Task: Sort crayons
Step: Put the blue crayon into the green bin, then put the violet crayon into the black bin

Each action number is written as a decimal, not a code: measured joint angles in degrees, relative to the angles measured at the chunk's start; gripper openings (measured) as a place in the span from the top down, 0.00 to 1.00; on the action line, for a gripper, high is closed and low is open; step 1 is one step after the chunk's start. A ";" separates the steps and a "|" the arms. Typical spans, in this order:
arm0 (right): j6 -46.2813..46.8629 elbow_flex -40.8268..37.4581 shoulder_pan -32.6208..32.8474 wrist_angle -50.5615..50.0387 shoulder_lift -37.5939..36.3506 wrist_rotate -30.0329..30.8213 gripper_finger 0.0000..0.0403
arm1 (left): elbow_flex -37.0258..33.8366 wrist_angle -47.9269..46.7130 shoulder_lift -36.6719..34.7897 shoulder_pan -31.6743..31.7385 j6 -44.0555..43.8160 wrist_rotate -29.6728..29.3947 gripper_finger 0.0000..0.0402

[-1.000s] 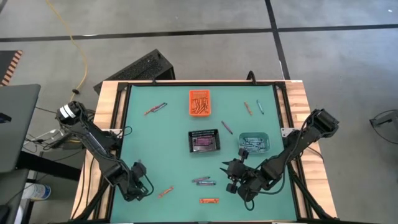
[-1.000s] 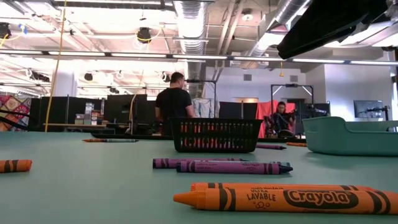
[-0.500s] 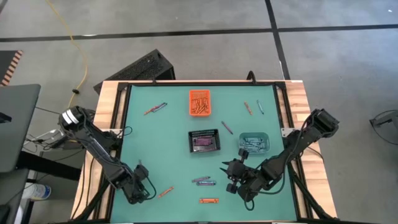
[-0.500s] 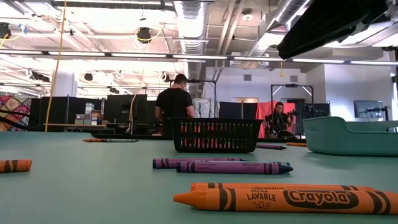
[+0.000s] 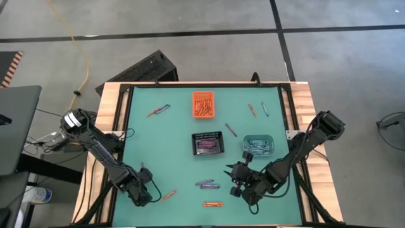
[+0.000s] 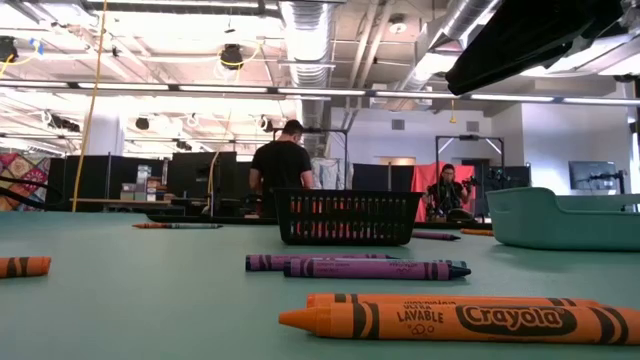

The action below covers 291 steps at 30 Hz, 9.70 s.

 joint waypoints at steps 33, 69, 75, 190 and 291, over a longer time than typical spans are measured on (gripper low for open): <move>-0.02 0.00 -0.01 -0.30 0.00 0.05 0.73 | 17.97 8.91 0.22 14.99 44.22 -12.65 0.96; 1.44 0.04 13.66 -6.67 -3.08 32.43 0.73 | 30.15 70.09 30.98 47.16 81.13 -0.14 0.96; 1.45 0.02 19.58 -6.98 -3.06 41.24 0.73 | 42.52 69.38 38.85 47.61 80.34 3.92 0.96; -7.64 1.76 -14.69 19.64 7.95 -36.44 0.65 | -37.35 65.31 -47.82 -4.06 101.78 -54.91 0.73; -37.08 15.69 -24.50 -6.59 8.70 -30.16 0.99 | -37.28 61.80 -46.38 -4.04 97.60 -49.07 0.73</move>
